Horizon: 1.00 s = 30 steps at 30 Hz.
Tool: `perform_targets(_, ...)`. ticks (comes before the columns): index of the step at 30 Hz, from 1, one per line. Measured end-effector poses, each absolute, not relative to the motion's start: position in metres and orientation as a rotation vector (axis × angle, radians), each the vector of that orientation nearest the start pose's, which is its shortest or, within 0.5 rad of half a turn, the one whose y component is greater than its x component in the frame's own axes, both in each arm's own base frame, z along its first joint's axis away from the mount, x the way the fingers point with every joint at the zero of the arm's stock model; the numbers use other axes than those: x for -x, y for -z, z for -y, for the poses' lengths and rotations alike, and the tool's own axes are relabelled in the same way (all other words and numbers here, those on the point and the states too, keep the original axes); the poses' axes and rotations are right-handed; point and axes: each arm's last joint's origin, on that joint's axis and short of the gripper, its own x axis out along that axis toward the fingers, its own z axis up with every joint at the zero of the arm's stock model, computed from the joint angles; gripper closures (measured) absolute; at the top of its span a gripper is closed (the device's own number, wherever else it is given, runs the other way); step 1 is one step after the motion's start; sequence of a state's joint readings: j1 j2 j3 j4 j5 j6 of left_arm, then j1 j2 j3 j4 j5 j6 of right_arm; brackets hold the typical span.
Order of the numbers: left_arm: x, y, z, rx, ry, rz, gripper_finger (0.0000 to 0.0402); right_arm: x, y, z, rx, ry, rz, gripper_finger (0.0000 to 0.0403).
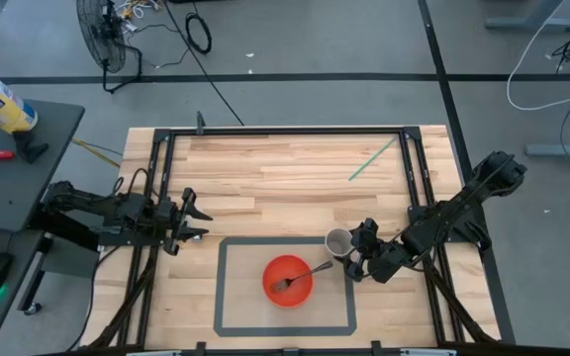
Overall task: Pick & Place Utensil
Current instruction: Put the white cup on the gray mat to the top right of the orange bowl, then put the green straw into the white cup
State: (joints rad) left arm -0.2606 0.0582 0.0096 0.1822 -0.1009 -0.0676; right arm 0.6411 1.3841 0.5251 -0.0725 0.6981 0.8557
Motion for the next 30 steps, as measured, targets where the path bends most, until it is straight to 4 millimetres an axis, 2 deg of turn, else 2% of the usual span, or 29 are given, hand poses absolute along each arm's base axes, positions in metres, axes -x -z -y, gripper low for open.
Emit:
perform_targets(10,-0.097,-0.180,0.023,0.091,0.164,0.126,0.0239,-0.188,-0.150,-0.118,-0.332,0.189,-0.827,0.0003)
perform_targets(15,-0.097,-0.180,0.023,0.091,0.164,0.126,0.0239,-0.177,-0.156,-0.109,-0.352,0.199,-0.986,0.0003)
perform_targets(18,-0.097,-0.180,0.023,0.091,0.164,0.126,0.0239,-0.170,-0.171,-0.105,-0.330,0.234,-1.098,0.0003)
perform_targets(23,-0.097,-0.180,0.023,0.091,0.164,0.126,0.0239,-0.162,-0.210,-0.098,-0.263,0.330,-1.241,0.0003)
perform_targets(26,-0.097,-0.180,0.023,0.091,0.164,0.127,0.0239,-0.160,-0.230,-0.086,-0.242,0.450,-1.258,0.0003)
perform_targets(30,-0.097,-0.180,0.023,0.091,0.164,0.127,0.0239,-0.161,-0.254,-0.063,-0.259,0.627,-1.190,0.0003)
